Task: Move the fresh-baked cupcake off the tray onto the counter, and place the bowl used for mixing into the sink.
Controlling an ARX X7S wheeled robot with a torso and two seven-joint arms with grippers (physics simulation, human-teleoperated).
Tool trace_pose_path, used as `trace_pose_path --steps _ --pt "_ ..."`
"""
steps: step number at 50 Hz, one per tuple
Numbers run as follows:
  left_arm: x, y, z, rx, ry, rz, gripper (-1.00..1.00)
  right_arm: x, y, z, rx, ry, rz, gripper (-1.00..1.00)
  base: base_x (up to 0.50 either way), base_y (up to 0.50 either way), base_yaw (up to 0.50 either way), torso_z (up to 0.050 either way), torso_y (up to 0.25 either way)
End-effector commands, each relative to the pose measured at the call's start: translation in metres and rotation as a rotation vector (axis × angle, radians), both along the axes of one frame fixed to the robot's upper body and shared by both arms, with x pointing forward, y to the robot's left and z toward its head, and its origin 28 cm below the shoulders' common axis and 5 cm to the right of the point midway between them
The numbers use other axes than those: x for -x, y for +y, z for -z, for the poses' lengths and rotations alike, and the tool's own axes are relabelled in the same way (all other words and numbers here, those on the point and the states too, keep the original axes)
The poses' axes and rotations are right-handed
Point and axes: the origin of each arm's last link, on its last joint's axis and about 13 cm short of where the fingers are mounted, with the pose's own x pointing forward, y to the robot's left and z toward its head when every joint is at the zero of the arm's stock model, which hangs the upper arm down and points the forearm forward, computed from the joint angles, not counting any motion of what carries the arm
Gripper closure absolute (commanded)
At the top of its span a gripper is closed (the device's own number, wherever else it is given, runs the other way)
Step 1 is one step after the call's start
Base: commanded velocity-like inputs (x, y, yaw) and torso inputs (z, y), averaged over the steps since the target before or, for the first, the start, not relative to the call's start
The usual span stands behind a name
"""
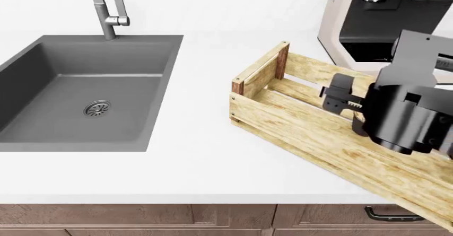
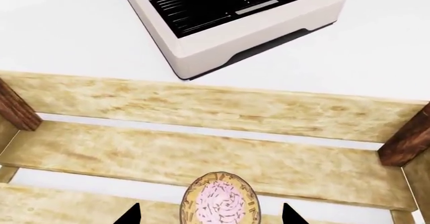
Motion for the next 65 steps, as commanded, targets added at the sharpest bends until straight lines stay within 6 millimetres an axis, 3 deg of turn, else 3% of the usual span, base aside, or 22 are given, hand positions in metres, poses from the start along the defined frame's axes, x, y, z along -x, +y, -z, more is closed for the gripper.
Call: trace_pose_path --steps 1,53,54,65 --pt "-0.001 0.000 0.000 -0.001 0.002 0.002 -1.00 -0.008 0.000 0.008 -0.003 0.007 -0.001 -1.00 0.00 0.00 0.00 0.000 0.000" --pt "0.000 -0.001 0.000 -0.004 0.002 0.001 -1.00 -0.013 -0.008 0.053 0.004 0.070 -0.015 -1.00 0.00 0.00 0.00 0.000 0.000" --pt "-0.001 0.000 0.000 -0.003 0.003 0.001 -1.00 -0.013 -0.008 0.053 0.041 0.080 -0.001 1.00 0.00 0.00 0.00 0.000 0.000" --pt "0.001 0.000 0.000 -0.001 0.001 -0.001 -1.00 -0.009 -0.010 0.047 0.059 0.068 0.014 1.00 0.00 0.00 0.00 0.000 0.000"
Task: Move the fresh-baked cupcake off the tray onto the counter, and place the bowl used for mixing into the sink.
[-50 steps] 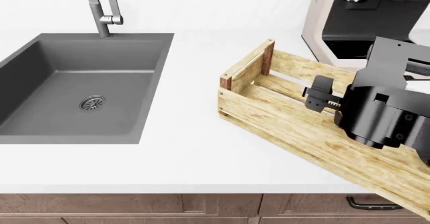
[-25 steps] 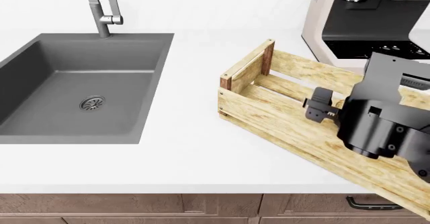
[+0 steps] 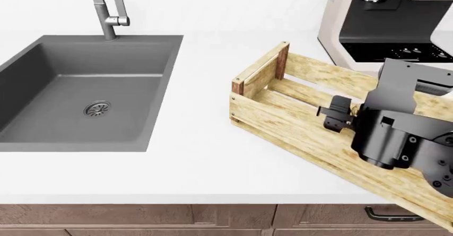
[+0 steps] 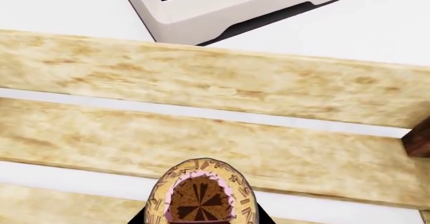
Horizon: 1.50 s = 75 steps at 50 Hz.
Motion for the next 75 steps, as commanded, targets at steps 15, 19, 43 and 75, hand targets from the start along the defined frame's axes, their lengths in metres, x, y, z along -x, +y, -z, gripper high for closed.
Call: trace_pose_path --steps 15,19,43,75 --pt "0.001 0.000 0.001 0.001 -0.001 -0.002 -1.00 0.014 -0.004 -0.019 0.053 -0.029 0.001 1.00 0.00 0.00 0.00 0.000 0.000" --pt "0.000 -0.001 0.000 -0.001 0.000 -0.001 -1.00 0.017 -0.004 -0.030 0.066 -0.058 -0.002 1.00 0.00 0.00 0.00 0.000 0.000" --pt "0.000 -0.002 -0.001 -0.008 0.001 0.003 -1.00 0.041 0.015 -0.098 0.166 -0.195 -0.101 1.00 0.00 0.00 0.00 0.000 0.000" --pt "0.001 -0.001 0.000 -0.005 -0.003 -0.001 -1.00 0.072 0.061 -0.134 0.228 -0.296 -0.412 1.00 0.00 0.00 0.00 0.000 0.000"
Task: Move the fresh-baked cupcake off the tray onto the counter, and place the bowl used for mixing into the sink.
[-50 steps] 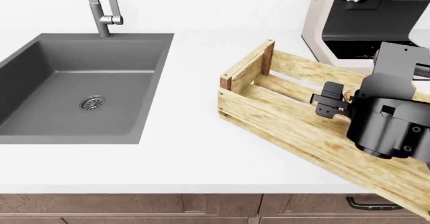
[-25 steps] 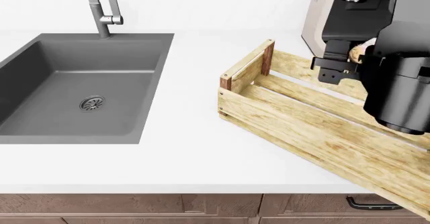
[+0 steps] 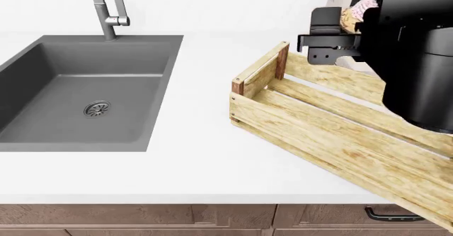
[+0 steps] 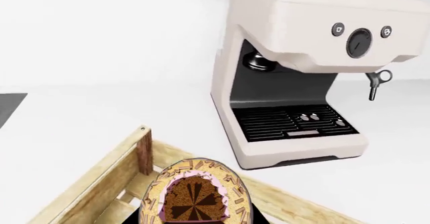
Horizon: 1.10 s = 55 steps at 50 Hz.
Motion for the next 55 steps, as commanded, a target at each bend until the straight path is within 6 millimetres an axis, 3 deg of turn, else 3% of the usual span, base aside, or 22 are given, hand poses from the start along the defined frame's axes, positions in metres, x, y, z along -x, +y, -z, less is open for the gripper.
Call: trace_pose_path --steps 1,14,23,33,55 --pt "0.000 0.000 0.000 -0.001 0.000 0.000 -1.00 0.007 0.016 -0.004 0.049 -0.023 -0.115 1.00 0.00 0.00 0.00 0.000 0.000" --pt "0.000 0.000 0.000 -0.001 0.000 -0.001 -1.00 0.021 0.028 -0.004 0.059 -0.067 -0.228 1.00 0.00 0.00 0.00 0.000 0.000" --pt "0.000 -0.001 0.000 -0.003 0.001 0.000 -1.00 0.030 0.036 0.012 0.082 -0.074 -0.315 1.00 0.00 0.00 0.00 0.000 0.000" --pt "-0.001 -0.001 0.001 -0.005 0.001 0.002 -1.00 0.043 0.039 0.016 0.076 -0.092 -0.382 1.00 0.00 0.00 0.00 0.000 0.000" --pt "0.001 -0.001 -0.001 -0.003 0.000 0.000 -1.00 0.039 0.060 0.039 0.092 -0.058 -0.498 1.00 0.00 0.00 0.00 0.000 0.000"
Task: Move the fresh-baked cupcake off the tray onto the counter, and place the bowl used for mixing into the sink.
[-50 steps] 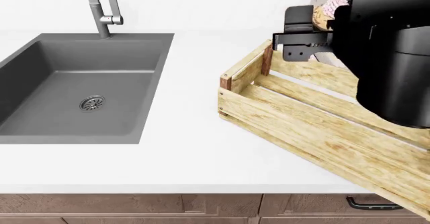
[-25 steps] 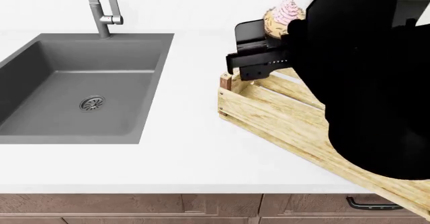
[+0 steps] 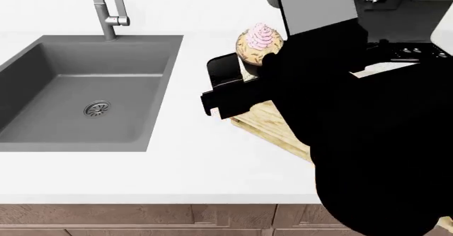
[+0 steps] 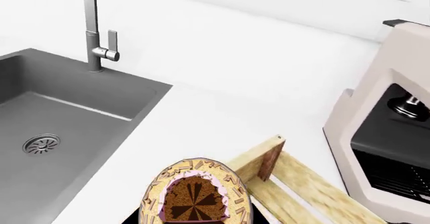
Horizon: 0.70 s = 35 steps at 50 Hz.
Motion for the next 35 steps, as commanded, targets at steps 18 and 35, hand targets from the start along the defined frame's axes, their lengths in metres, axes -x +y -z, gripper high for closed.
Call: trace_pose_path --steps 18,35 --pt "-0.001 0.001 0.001 0.001 -0.002 -0.003 -1.00 -0.008 0.021 0.024 0.014 0.039 -0.126 1.00 0.00 0.00 0.00 0.000 0.000" --pt "0.000 0.000 0.000 0.001 -0.001 -0.002 -1.00 -0.009 0.026 0.041 0.010 0.077 -0.161 1.00 0.00 0.00 0.00 0.000 0.000"
